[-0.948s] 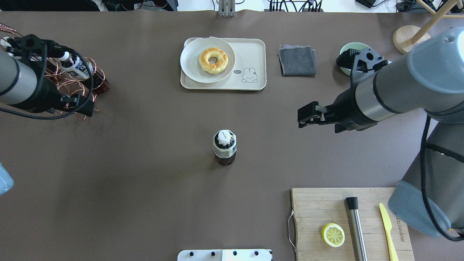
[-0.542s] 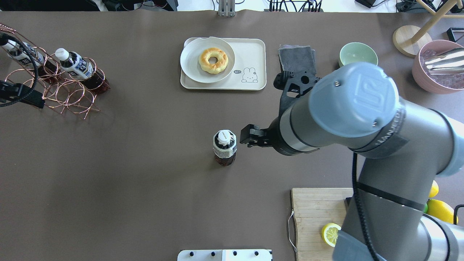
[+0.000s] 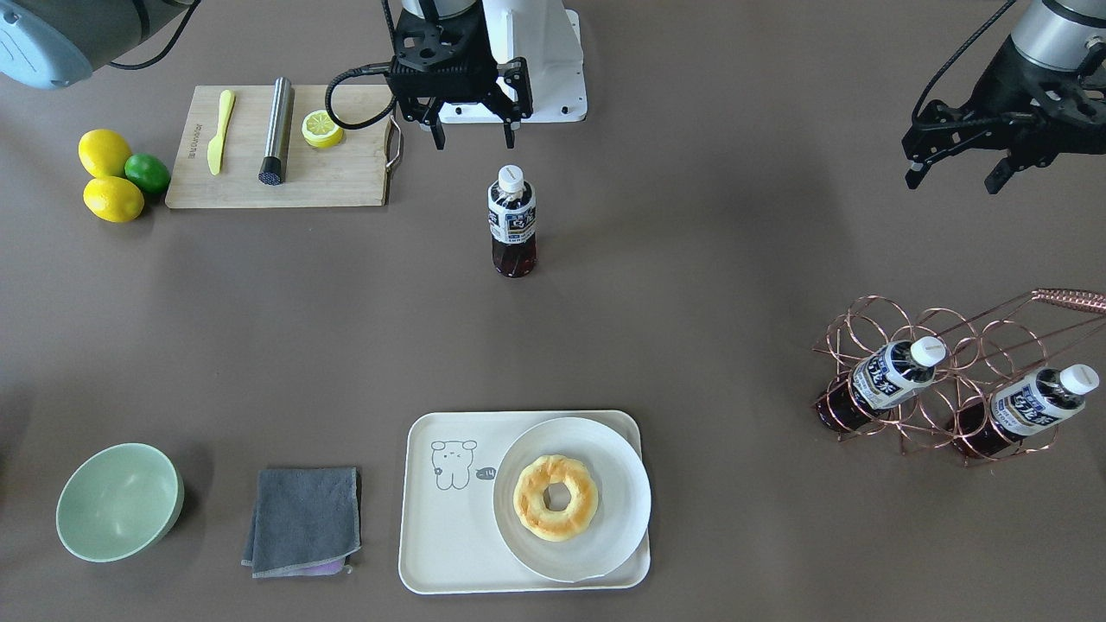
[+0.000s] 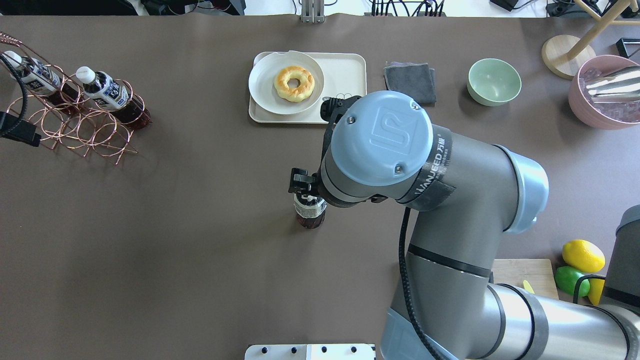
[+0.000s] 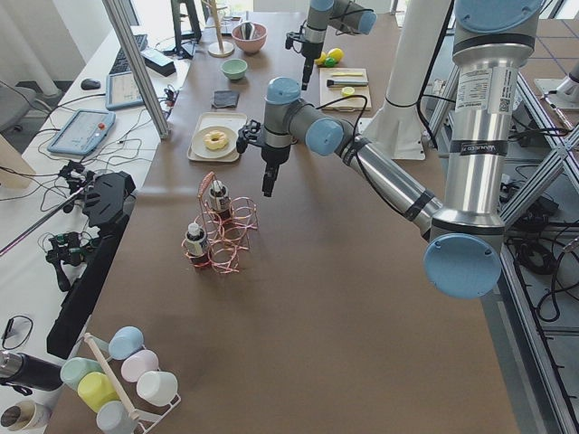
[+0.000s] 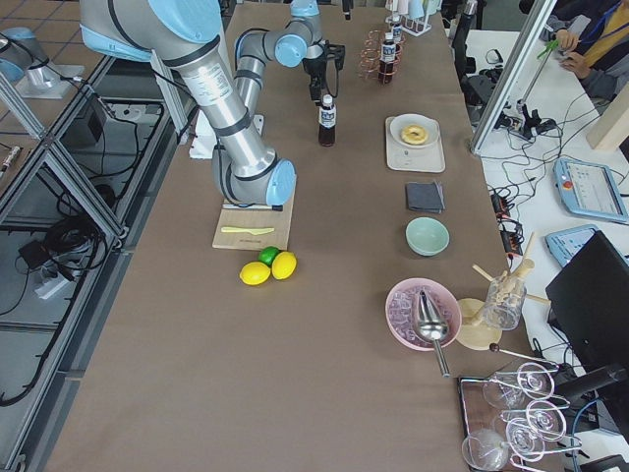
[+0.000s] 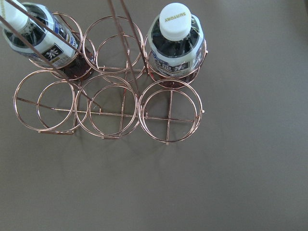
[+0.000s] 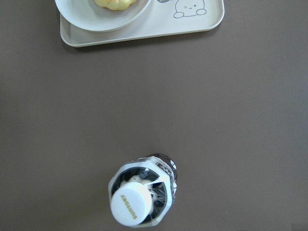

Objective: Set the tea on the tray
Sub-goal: 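Grasp the tea bottle with the right gripper from above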

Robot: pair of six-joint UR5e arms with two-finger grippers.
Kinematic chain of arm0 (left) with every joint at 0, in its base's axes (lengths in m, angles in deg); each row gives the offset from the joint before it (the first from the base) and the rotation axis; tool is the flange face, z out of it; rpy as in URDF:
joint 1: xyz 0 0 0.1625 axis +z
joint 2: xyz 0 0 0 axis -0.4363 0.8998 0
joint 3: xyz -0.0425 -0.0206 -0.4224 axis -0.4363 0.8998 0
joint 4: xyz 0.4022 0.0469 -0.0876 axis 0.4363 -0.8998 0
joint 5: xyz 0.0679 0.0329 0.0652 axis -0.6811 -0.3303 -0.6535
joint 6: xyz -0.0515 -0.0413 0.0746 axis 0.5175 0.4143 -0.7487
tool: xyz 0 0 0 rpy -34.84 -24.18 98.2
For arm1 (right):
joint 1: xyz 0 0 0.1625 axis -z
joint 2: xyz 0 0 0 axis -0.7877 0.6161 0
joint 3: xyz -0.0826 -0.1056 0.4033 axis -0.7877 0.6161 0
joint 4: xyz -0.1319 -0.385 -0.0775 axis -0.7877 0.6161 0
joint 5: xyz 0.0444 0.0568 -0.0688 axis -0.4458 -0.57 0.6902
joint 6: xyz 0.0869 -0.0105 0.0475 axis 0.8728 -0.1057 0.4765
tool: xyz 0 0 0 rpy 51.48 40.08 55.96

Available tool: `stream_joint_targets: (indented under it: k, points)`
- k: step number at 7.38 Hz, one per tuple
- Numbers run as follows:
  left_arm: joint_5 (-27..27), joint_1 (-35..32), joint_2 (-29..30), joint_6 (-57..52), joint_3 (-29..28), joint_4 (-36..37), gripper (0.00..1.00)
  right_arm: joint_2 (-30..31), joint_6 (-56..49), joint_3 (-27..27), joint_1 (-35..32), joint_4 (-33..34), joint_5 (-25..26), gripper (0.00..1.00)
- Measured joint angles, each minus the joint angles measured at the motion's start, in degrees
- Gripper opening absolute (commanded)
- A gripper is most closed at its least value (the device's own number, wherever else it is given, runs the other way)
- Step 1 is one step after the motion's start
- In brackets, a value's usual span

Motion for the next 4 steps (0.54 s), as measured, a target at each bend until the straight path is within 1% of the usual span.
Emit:
stream_joint_targets:
  k: [1,2,4]
  points:
    - [0.0,-1.2,-0.2,-0.2,0.1,0.0,0.96,-1.4,-0.6,2.1,0.2,-0.1,0.8,0.76]
    - [0.1,-1.9,-0.2,-0.5,0.2,0.1,0.96,-2.2,-2.7,3.3,0.5,0.0,2.3,0.75]
    - [0.1,-2.2,-0.4,-0.5,0.6,0.1,0.96,-3.3,-5.4,5.2,0.9,0.0,3.8,0.75]
